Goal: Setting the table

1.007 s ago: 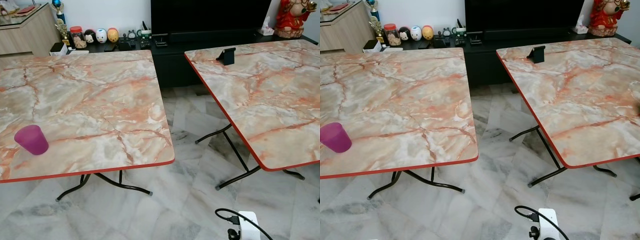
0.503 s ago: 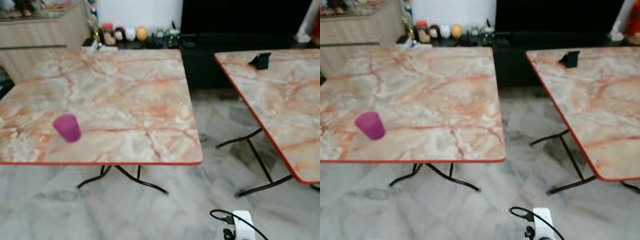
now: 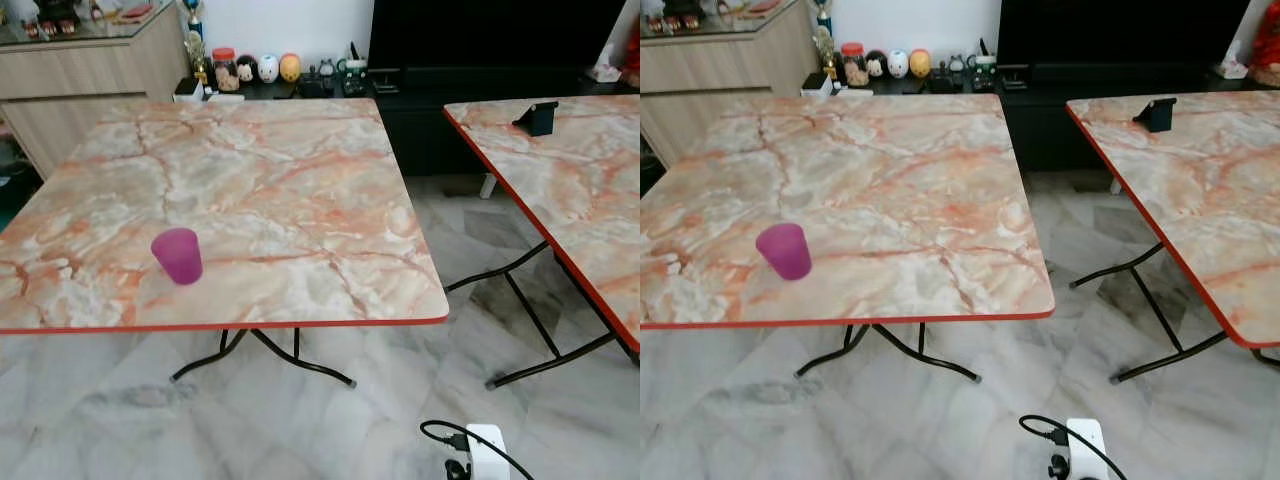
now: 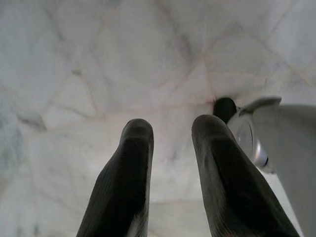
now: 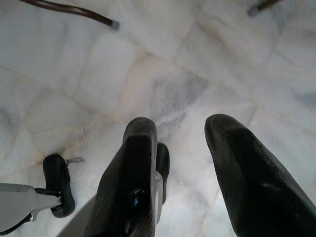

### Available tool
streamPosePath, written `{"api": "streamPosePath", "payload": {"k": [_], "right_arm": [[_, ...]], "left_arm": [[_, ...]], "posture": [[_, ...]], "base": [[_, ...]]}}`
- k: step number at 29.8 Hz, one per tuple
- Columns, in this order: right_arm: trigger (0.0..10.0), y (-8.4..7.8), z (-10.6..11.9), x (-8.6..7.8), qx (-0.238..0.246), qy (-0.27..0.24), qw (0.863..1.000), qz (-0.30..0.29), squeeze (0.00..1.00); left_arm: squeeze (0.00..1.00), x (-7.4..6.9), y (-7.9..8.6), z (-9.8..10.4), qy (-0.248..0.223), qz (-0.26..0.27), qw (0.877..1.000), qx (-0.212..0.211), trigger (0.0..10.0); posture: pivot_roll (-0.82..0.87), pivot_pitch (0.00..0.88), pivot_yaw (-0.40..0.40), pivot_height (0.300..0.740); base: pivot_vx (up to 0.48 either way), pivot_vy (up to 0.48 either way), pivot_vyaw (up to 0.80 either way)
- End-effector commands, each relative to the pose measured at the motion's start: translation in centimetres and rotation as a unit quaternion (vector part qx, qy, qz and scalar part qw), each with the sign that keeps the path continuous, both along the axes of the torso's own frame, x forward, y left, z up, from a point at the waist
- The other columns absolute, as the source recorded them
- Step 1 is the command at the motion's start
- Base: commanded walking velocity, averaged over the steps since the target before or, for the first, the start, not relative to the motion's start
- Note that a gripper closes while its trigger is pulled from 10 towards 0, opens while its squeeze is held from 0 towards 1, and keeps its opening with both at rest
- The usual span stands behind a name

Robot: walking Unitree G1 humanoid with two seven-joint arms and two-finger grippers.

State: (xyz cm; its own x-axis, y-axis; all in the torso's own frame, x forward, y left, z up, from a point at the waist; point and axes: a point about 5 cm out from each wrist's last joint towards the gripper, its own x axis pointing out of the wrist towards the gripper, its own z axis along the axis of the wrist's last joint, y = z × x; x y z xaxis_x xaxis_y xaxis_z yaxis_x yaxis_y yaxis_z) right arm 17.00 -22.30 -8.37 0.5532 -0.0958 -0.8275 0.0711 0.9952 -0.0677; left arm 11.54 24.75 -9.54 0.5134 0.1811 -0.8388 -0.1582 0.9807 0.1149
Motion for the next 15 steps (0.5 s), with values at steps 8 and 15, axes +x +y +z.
{"api": "streamPosePath", "payload": {"k": [8, 15], "right_arm": [[10.0, -0.44, -0.25, -0.75, -0.003, 0.014, 1.0, -0.005, 0.0], [10.0, -0.76, -0.22, -0.78, -0.006, 0.021, 1.0, -0.006, 0.0]], "left_arm": [[0.0, -0.24, -0.08, -0.11, 0.006, 0.001, 1.0, -0.003, 10.0], [0.0, -0.26, -0.03, -0.11, 0.007, 0.002, 1.0, -0.002, 10.0]], "posture": [[-0.04, 0.0, 0.034, 0.732], [-0.04, 0.0, 0.036, 0.732]], "base": [[0.0, 0.285, 0.0], [0.0, 0.284, 0.0]]}}
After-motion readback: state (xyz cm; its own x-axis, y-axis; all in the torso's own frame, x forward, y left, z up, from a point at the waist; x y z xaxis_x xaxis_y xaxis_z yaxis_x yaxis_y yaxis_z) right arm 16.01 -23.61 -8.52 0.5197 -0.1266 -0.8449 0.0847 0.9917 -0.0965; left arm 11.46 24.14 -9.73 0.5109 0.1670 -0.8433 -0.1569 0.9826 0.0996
